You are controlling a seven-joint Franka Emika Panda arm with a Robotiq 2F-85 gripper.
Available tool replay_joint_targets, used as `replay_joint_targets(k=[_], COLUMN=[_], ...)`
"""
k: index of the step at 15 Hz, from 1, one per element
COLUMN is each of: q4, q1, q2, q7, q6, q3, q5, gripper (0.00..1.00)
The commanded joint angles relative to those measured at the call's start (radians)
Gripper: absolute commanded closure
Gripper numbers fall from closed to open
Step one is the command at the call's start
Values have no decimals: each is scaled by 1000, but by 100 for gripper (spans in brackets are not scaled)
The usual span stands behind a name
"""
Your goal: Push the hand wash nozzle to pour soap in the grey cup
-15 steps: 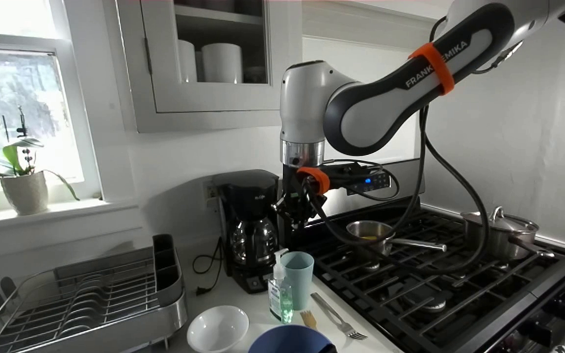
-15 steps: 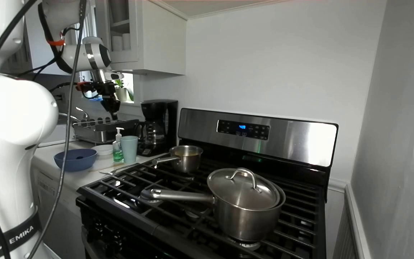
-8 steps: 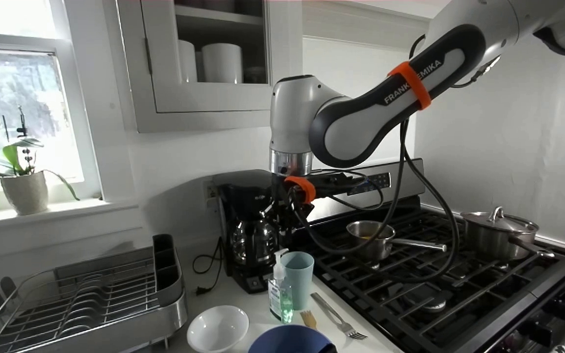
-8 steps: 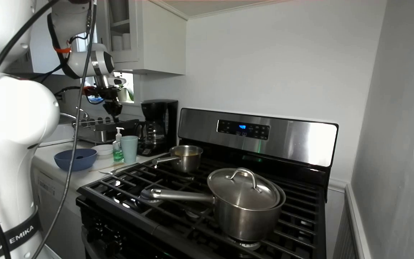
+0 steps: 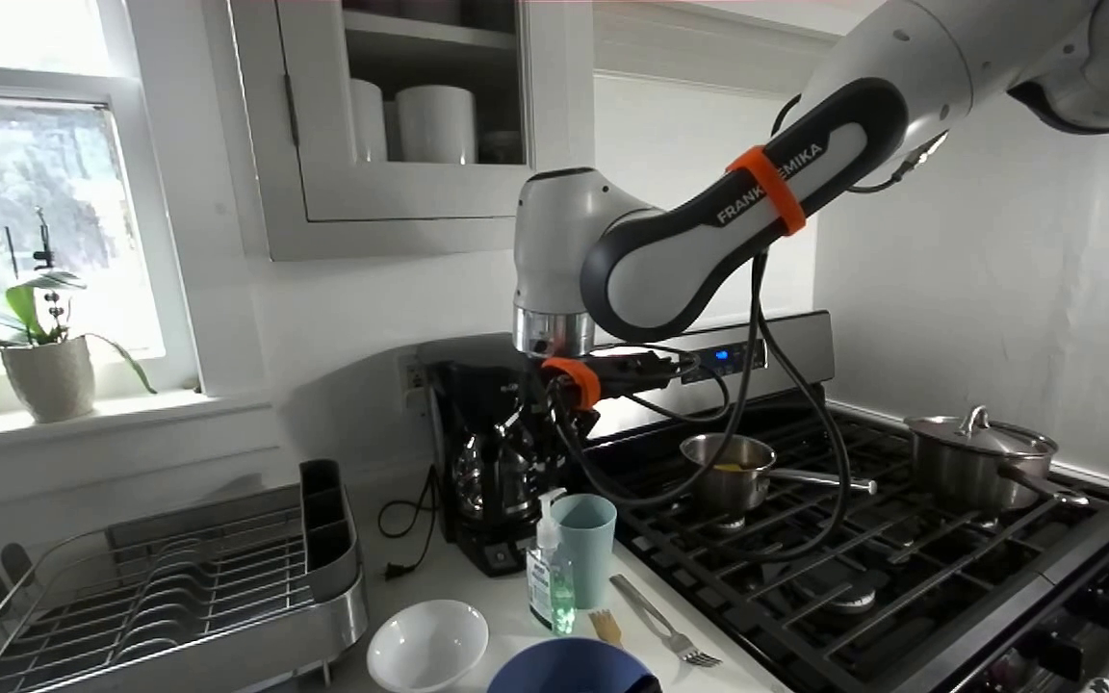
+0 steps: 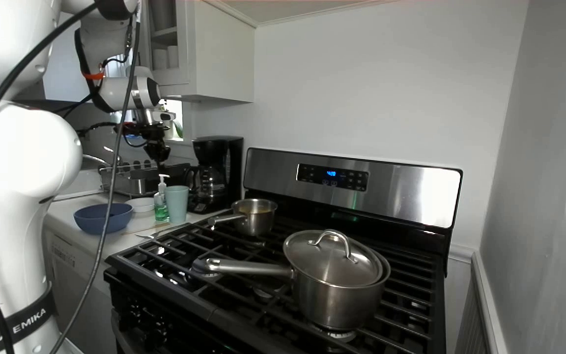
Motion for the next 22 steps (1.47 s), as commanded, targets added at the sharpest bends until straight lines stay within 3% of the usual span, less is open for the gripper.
replay_joint_targets(k=[1, 22], q4=[57, 90], q1=[24, 27], q2=[40, 63], q7=[-45, -88], q6=[-21, -76], q3=[-19, -44], q5=[52, 125], gripper=[100, 100])
